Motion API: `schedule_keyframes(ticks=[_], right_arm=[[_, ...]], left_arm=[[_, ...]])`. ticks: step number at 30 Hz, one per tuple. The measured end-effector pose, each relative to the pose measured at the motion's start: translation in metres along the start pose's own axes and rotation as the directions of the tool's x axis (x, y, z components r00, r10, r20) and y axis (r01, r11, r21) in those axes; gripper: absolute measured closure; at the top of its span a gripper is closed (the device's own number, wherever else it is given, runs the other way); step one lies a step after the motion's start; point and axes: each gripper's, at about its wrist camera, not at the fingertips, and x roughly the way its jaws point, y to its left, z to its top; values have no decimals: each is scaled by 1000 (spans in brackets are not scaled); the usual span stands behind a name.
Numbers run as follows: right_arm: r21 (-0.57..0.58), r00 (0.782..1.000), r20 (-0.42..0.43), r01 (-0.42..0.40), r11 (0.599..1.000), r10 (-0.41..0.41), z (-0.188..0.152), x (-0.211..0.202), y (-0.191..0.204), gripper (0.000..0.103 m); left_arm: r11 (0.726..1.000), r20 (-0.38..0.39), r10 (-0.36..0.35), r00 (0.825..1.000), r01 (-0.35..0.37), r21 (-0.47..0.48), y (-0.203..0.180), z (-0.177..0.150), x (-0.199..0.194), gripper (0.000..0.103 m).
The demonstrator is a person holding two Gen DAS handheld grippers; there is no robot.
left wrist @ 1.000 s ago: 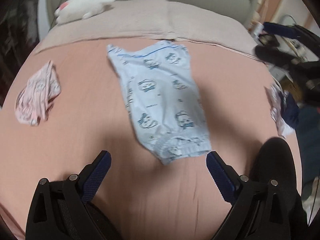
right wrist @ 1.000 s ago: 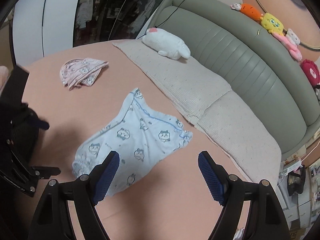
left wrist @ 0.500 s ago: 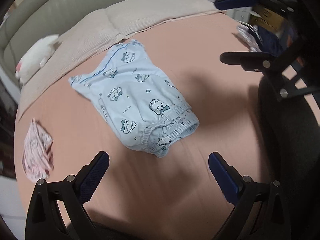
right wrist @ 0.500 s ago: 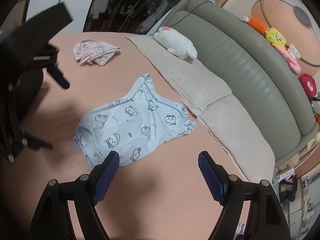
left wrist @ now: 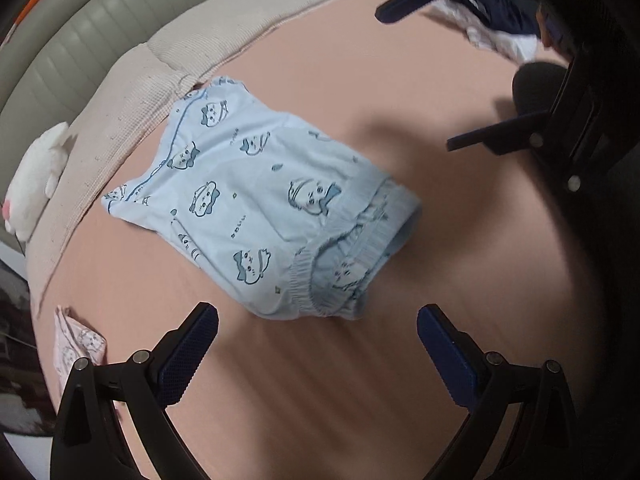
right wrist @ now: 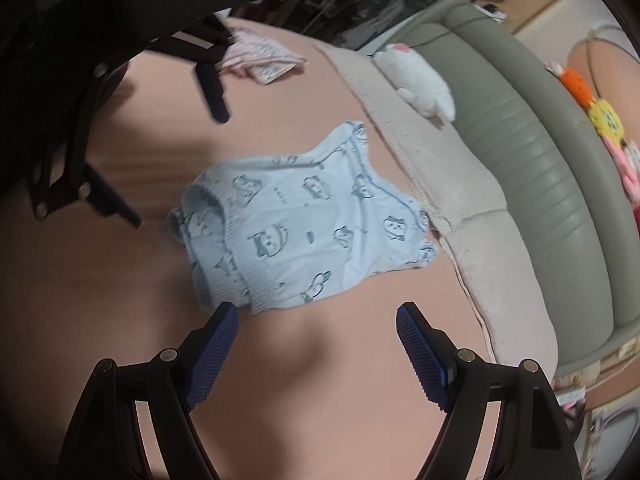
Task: Fold clothes
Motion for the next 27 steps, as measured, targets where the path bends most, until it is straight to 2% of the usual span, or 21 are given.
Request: schedule_keyframes(ticks=[3, 5, 8, 13, 16, 20, 27], right_arm=[[-131, 1000, -8, 22, 991, -24, -2, 7, 19, 22], [-188, 1000, -8, 11, 982, -12, -3, 11, 28, 22], [-214, 1000, -8, 4, 977, -6, -5, 17, 36, 22], [-263, 1000, 12, 17, 965, -14, -10, 24, 53, 22], [-220, 999, -15, -41, 975, 38, -11, 33, 56, 22], [-318, 999, -25, 25, 948, -34, -14, 47, 75, 22], [-448, 996, 27, 84, 890, -81, -19, 54, 102, 22]], left_arm=[[993, -27, 39, 999, -36, 112, -5, -3, 12, 2], [986, -40, 59, 997, -52, 160, -6, -6, 19, 2], [984, -34, 70, 997, -63, 167, -2, -11, 26, 2], [983, 58, 65, 996, -74, 167, -4, -26, 24, 2], [982, 98, 64, 993, -80, 170, -8, -32, 25, 2], [943, 154, 184, 971, -219, 252, -27, -37, 29, 2], [860, 210, 314, 926, -371, 351, -50, -44, 44, 2]])
